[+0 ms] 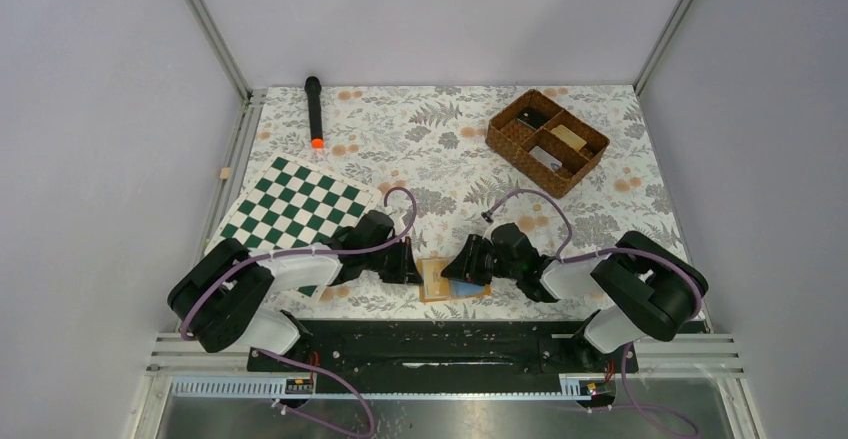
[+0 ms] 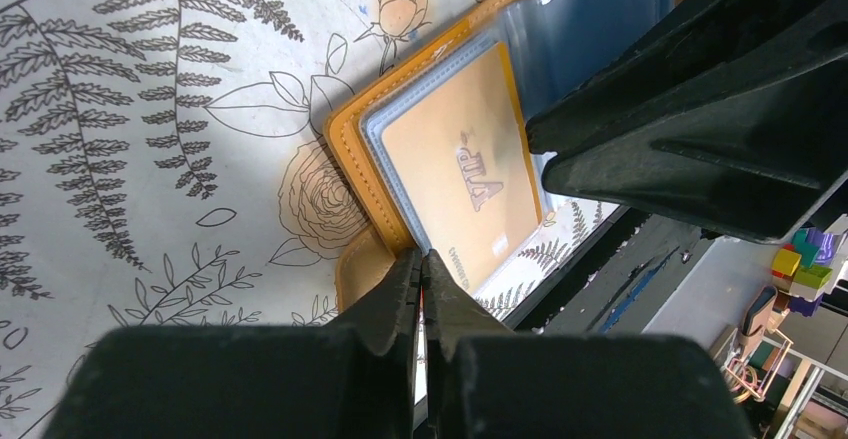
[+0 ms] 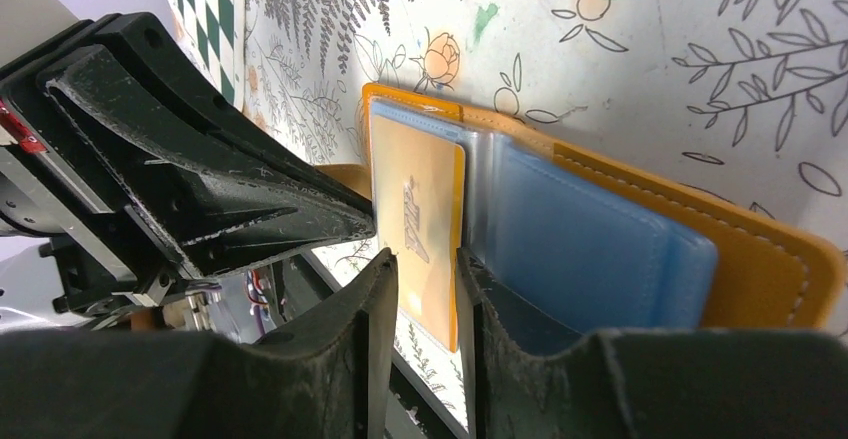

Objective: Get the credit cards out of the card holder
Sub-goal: Remove the credit card from the card holder.

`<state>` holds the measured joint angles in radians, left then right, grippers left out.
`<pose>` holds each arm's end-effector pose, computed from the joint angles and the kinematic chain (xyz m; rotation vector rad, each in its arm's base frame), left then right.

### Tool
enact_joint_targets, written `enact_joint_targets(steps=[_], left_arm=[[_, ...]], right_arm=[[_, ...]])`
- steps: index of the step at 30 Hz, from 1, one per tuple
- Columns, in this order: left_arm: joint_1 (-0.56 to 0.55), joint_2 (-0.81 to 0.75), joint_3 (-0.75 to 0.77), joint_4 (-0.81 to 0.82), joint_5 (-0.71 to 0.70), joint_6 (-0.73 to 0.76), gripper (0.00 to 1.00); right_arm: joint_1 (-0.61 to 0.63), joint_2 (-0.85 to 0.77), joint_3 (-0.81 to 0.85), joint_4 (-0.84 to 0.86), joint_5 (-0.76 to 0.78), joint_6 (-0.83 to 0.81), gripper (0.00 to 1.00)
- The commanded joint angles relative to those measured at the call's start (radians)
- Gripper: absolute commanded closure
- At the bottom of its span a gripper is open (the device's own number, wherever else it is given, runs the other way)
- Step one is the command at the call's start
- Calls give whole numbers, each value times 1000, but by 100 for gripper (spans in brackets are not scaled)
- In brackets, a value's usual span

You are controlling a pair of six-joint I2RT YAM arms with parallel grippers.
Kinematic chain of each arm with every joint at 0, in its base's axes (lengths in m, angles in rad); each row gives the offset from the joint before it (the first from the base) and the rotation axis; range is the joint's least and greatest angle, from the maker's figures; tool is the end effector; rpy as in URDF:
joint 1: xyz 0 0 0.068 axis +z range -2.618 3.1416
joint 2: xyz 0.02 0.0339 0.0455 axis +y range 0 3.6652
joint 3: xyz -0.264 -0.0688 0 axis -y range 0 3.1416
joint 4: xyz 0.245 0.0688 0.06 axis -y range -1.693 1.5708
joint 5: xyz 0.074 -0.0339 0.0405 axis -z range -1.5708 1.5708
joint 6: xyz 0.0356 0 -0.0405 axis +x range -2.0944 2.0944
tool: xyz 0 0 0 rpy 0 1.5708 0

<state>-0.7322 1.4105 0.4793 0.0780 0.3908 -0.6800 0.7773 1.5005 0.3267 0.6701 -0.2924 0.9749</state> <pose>0.1713 -0.1722 0.1328 0.2655 2.6415 -1.0430 0.1683 0.1800 0.1219 0.0284 2.3575 1.2873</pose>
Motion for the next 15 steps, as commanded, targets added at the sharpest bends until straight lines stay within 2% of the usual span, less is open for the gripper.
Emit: enact_joint_targets(steps=[1, 4, 15], left_arm=[[-4, 16, -10, 28, 13, 19, 99], [-3, 15, -9, 25, 13, 21, 100], [-3, 11, -2, 5, 18, 32, 100]], right_arm=[[13, 34, -40, 204, -61, 87, 66], [14, 64, -53, 306, -81, 123, 67], [13, 137, -91, 496, -94, 175, 71]])
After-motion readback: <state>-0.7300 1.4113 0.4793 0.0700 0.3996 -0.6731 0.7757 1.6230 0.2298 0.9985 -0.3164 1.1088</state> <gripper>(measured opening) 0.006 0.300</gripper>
